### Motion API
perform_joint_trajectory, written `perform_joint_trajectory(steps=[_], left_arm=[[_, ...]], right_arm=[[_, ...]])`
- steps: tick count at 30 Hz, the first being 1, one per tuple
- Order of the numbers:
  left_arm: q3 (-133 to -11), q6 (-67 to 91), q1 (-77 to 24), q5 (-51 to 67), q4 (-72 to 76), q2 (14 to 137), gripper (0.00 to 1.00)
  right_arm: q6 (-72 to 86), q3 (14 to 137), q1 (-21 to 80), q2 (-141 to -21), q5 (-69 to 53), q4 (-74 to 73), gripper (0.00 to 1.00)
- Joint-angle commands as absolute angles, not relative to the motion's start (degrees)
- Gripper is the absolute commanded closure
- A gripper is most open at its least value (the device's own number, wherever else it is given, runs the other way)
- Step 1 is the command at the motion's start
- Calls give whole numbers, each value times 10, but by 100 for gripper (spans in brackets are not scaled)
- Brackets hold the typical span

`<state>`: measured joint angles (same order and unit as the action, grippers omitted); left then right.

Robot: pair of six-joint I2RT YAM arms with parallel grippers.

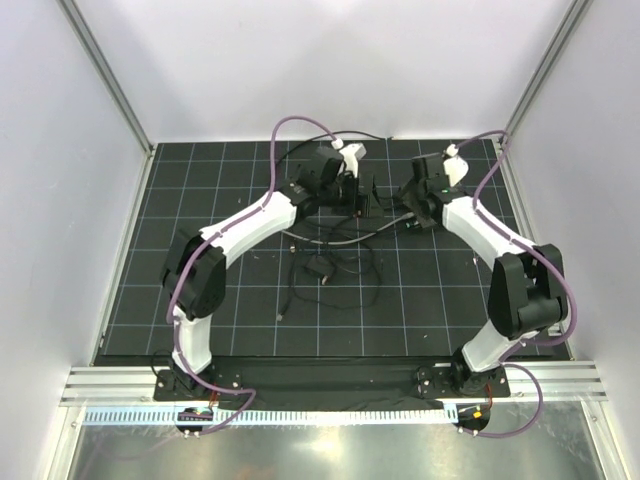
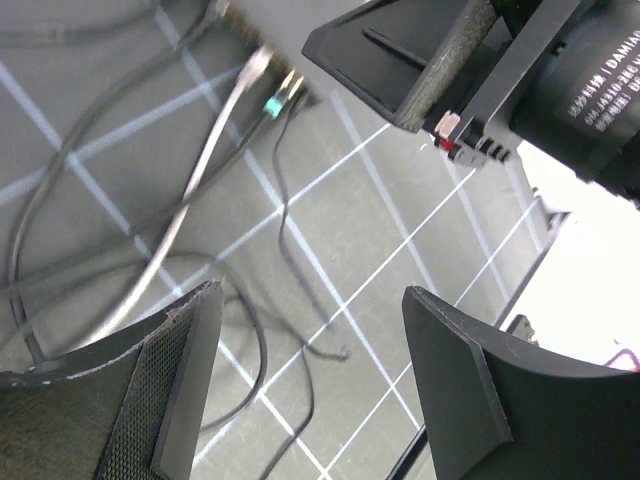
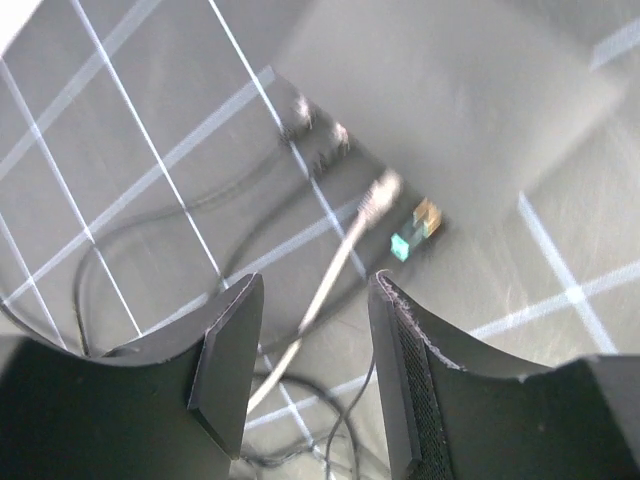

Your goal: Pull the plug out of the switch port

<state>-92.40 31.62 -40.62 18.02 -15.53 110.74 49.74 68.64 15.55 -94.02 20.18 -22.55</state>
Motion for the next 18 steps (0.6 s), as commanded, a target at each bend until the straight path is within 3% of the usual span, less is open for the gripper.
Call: perform_joint_trajectory(steps=[1, 9, 14, 15, 18], left_arm=[[-979, 293, -393, 238, -145, 1133, 24], [-1149, 248, -349, 278, -141, 1262, 28], [-1290, 216, -321, 431, -163, 1380, 35], [-1317, 218, -315, 439, -160, 1393, 39], [-1341, 217, -312, 438, -135, 1425, 37]], right_arm=[[378, 686, 103, -935, 144, -155, 46], [346, 765, 35, -1042, 46, -73, 49], [352, 778, 19, -1106, -36, -4, 55], [345, 776, 19, -1123, -49, 33, 56], [330, 740, 18, -1137, -60, 83, 58]])
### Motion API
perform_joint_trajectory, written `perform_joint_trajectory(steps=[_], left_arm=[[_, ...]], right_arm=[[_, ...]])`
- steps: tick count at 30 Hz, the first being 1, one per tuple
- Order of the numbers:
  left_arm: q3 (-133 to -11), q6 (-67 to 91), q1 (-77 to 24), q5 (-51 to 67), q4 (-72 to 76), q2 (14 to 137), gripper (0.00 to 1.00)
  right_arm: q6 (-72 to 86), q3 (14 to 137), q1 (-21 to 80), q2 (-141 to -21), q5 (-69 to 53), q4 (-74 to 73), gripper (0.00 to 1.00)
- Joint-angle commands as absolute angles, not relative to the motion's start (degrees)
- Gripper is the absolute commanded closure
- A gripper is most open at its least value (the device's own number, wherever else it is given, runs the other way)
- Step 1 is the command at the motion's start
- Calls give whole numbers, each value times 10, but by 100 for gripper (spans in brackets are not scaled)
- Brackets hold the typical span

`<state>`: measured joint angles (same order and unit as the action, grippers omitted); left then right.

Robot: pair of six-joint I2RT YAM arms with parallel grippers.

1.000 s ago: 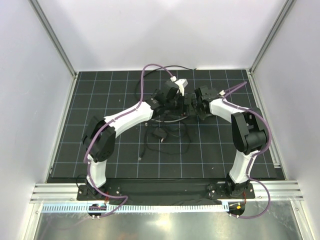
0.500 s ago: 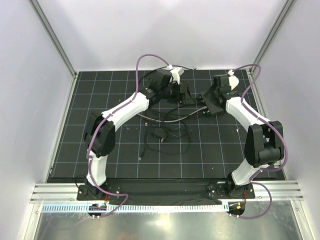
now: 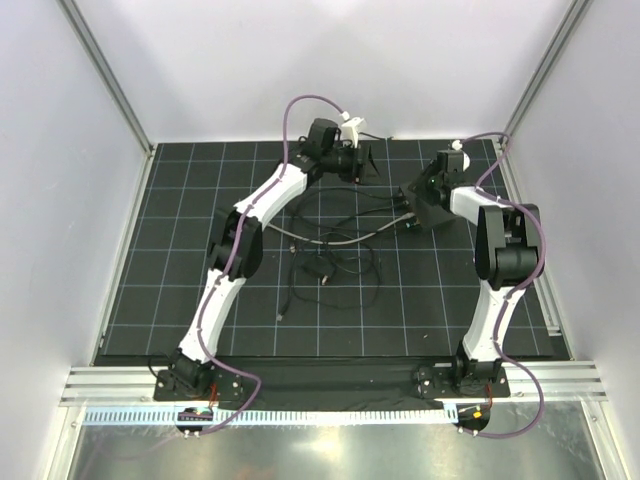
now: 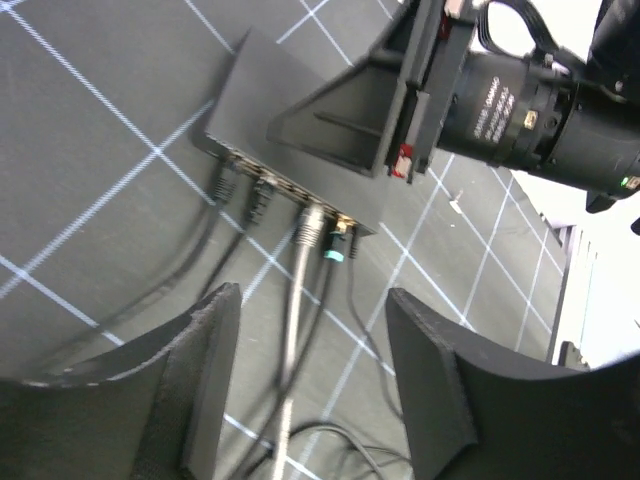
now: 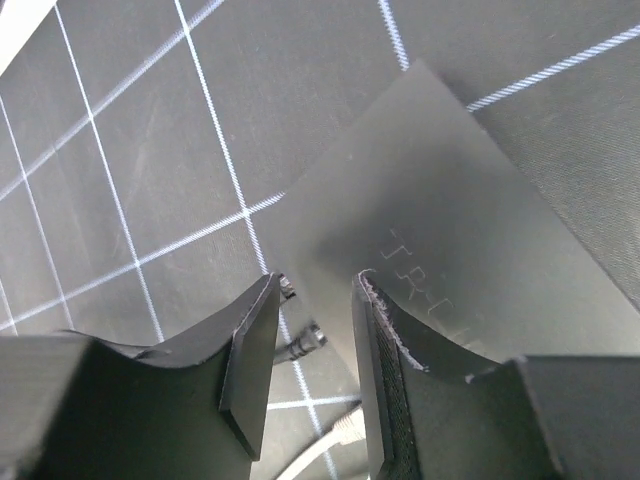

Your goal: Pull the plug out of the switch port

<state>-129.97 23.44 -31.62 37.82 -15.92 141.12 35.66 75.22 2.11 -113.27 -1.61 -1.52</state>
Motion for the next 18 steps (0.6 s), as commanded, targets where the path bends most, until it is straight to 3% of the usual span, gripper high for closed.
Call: perform_joint_trajectory(steps=[1, 10, 18], left_arm=[[-1348, 218, -313, 436, -128, 1431, 35], [-1365, 265, -314, 367, -15, 1499, 33], [-1406, 297, -317, 362, -14, 1565, 31]], right_arm=[[327, 725, 18, -1138, -52, 83, 58], [311, 746, 14, -1163, -47, 64, 57], [299, 739, 11, -1158, -36, 62, 57]])
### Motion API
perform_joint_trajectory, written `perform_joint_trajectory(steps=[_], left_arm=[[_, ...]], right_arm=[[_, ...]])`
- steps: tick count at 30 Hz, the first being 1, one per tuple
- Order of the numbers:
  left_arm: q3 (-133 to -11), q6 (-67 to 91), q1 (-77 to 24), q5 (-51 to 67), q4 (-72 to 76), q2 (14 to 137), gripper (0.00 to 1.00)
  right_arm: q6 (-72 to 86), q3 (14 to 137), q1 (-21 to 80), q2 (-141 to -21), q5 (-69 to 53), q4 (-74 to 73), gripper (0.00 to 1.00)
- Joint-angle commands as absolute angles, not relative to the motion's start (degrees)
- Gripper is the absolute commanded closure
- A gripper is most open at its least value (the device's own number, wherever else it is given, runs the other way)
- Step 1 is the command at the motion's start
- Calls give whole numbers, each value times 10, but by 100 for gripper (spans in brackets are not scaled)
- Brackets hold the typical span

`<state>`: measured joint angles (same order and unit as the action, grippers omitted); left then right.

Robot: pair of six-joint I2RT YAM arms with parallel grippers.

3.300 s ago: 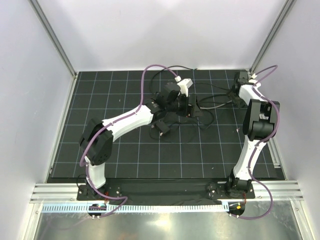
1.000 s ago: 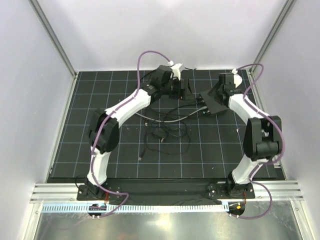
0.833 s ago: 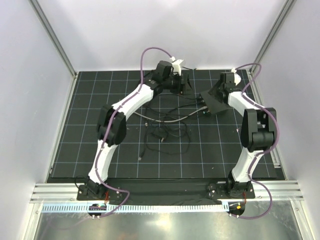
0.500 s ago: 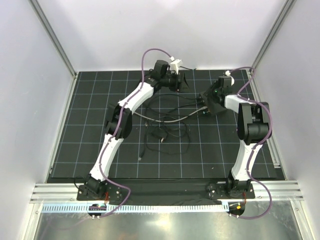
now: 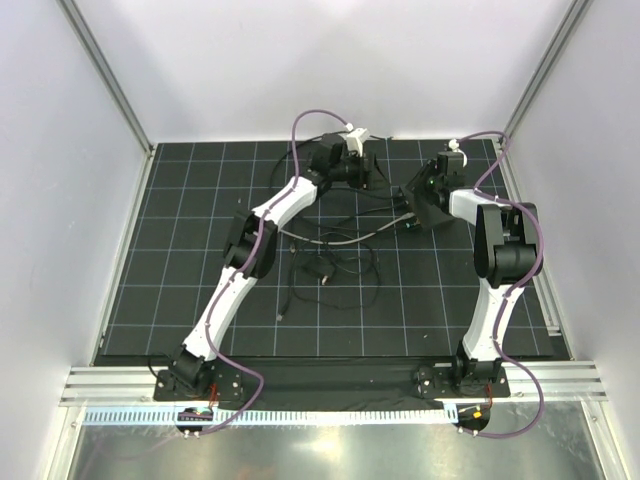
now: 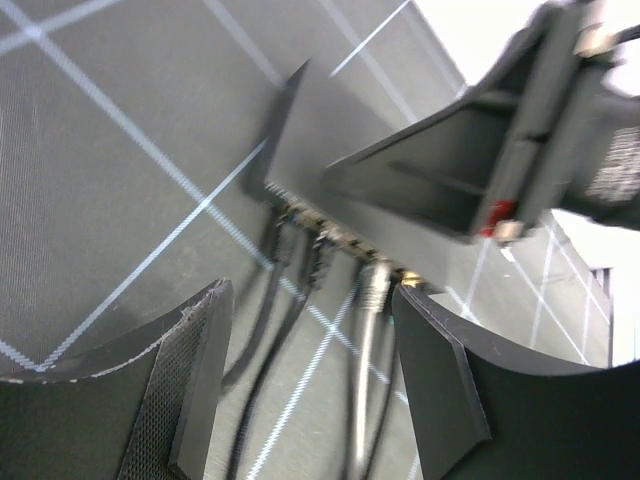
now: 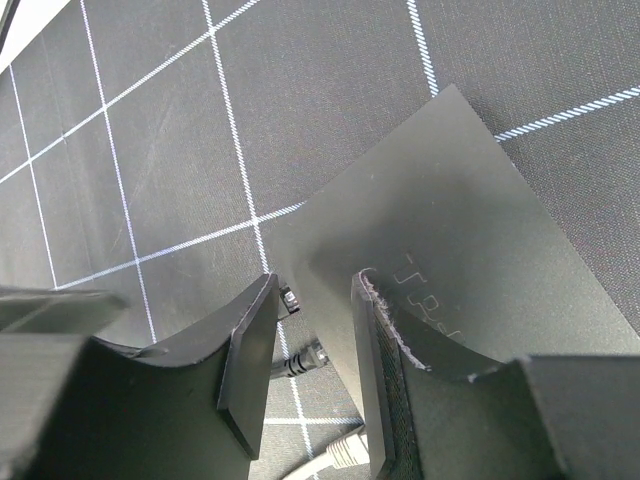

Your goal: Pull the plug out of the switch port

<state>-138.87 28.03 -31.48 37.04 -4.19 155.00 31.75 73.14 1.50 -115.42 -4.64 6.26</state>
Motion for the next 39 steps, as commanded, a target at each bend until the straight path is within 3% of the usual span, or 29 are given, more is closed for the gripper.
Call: perform_joint_trajectory(steps=[1, 10, 15, 29, 33, 35, 39], left_arm=[[-1406, 301, -318, 359, -15, 1570, 32], [-1415, 377, -325, 349, -22, 1602, 36], [-1345, 396, -329, 365, -16, 1579, 46], [-1152, 434, -359, 388, 73, 1481, 59], [-1114, 456, -369, 376, 109, 1455, 57], [-1135, 474, -362, 346, 91, 1456, 49], [-1200, 597, -338, 292, 45, 1497, 48]], right_arm=[[298, 740, 10, -1159, -36, 62, 57], [294, 754, 10, -1179, -59, 37, 57], [294, 754, 10, -1175, -54, 28, 56], [290, 755, 7, -1170, -57, 17, 56], [289, 754, 7, -1168, -61, 15, 56], [289, 754, 8, -1170, -65, 16, 56], [290, 758, 7, -1177, -67, 13, 56]])
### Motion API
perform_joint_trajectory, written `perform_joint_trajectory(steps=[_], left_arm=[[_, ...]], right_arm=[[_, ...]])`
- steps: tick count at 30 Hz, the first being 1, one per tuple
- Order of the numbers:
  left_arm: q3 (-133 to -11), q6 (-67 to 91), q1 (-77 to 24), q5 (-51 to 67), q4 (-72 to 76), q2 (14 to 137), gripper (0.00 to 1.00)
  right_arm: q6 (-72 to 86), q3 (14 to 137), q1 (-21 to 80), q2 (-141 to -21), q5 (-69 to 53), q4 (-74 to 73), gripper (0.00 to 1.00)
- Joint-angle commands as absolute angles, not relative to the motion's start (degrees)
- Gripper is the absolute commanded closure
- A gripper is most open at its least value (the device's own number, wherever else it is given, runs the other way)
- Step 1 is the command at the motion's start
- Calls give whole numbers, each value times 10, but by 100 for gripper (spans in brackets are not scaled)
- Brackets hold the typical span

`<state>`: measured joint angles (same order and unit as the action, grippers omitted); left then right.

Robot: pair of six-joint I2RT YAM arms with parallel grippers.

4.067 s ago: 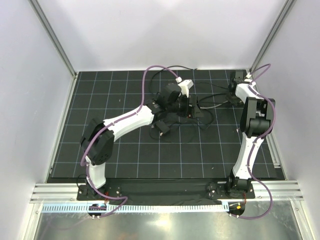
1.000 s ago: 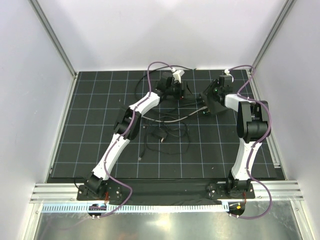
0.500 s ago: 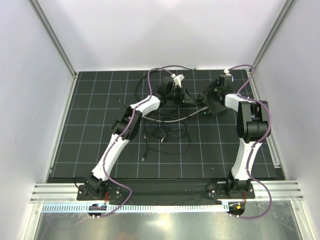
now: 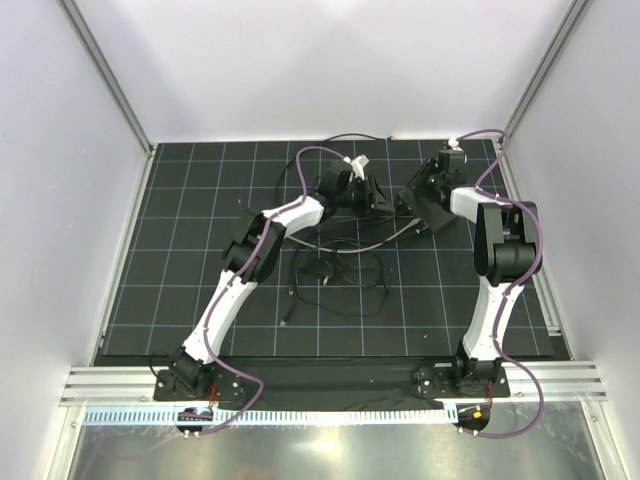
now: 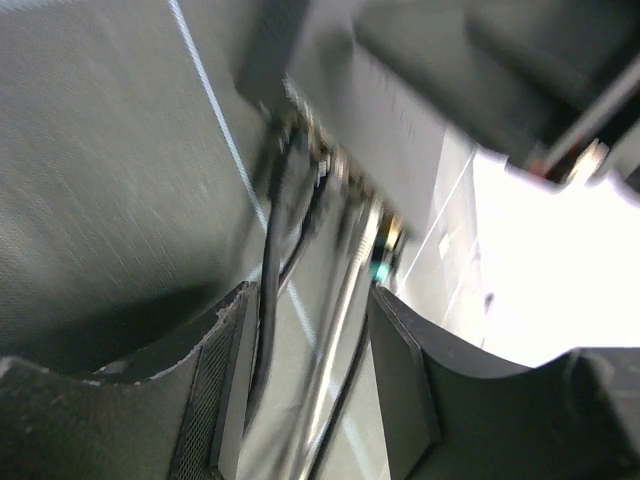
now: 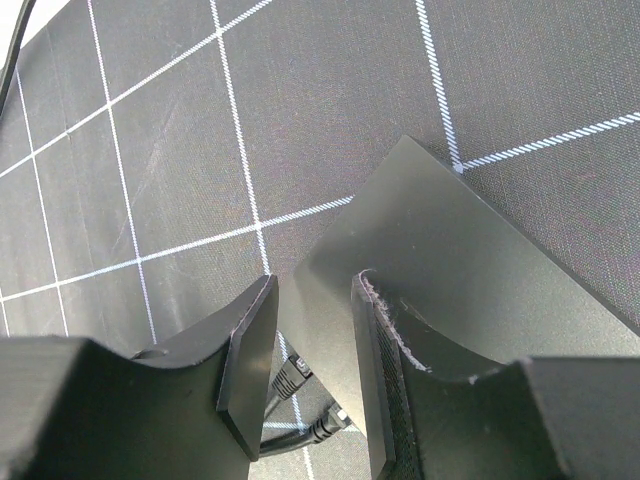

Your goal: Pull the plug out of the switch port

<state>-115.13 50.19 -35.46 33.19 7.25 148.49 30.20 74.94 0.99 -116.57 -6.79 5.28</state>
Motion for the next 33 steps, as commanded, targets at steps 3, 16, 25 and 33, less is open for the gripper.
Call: perform_joint_trajectory(steps=[3, 16, 25, 33], left_arm=[[-1279, 635, -333, 282, 8, 1540, 44], [-1318, 642, -339, 302, 40, 1598, 43], [-1315, 646, -350, 343, 71, 1615, 46], [-1298, 655, -350, 354, 81, 1617, 47]], right_arm=[[291, 757, 7, -1179, -67, 14, 56], [337, 765, -40, -1178, -32, 4, 49], [322, 785, -54, -1190, -22, -25, 44], [344, 773, -53, -1212, -120, 36, 44]])
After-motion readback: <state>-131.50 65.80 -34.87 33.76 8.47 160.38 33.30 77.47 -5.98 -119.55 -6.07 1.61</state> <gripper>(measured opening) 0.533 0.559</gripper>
